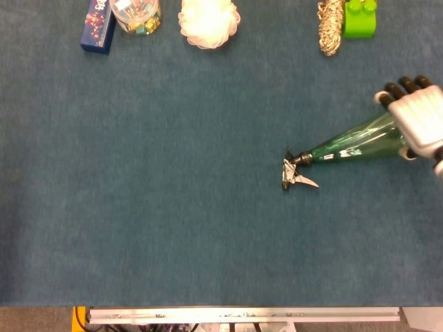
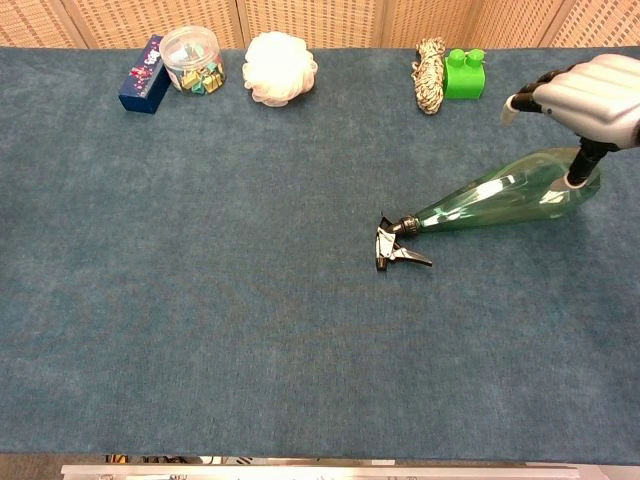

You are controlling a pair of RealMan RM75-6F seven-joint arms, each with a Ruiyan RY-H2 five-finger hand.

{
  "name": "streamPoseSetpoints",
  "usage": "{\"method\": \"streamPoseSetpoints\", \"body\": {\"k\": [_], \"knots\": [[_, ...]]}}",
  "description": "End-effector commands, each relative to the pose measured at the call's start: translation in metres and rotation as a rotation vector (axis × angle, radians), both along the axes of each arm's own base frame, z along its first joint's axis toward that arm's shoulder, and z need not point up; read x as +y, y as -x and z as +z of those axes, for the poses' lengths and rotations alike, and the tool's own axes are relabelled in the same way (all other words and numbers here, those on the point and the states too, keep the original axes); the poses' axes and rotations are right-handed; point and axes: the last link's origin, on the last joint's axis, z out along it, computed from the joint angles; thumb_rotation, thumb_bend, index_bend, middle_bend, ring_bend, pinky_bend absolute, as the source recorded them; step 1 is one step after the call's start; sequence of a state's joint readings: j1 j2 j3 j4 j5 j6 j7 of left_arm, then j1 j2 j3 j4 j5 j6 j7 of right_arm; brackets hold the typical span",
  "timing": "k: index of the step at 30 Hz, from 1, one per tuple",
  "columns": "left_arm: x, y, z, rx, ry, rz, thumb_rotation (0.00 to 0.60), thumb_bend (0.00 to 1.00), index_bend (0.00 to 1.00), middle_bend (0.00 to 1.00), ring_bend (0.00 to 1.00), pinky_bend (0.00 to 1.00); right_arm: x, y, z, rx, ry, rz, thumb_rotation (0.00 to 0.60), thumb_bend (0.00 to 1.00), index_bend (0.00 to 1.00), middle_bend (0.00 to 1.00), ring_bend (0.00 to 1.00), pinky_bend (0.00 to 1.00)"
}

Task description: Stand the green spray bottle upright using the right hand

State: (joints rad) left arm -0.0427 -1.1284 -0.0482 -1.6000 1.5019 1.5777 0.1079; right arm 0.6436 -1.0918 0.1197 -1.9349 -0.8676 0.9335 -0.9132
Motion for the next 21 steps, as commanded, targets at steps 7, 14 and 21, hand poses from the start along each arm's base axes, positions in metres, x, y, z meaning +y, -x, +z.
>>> {"method": "streamPoseSetpoints", "body": {"k": [7,14,21], "knots": [[-0.002,-0.002,0.006,0.001,-0.031,0.006,0.6,0.04,0.28,0.15,0.15,0.33,-0.008,-0.011,-0.025,0.042,-0.058,0.013,0.6,0.0,0.25,0.21,0.15,0.2],[-0.004,0.002,0.009,0.035,-0.016,0.017,0.6,0.04,0.28,0.15,0.15,0.33,-0.009,-0.014,-0.033,0.054,-0.07,0.021,0.6,0.0,0.25,0.22,0.15,0.2],[-0.004,0.008,0.01,0.047,-0.016,0.037,0.6,0.04,0.28,0.15,0.15,0.33,-0.009,-0.014,-0.043,0.055,-0.082,0.03,0.6,0.0,0.25,0.22,0.15,0.2]]}}
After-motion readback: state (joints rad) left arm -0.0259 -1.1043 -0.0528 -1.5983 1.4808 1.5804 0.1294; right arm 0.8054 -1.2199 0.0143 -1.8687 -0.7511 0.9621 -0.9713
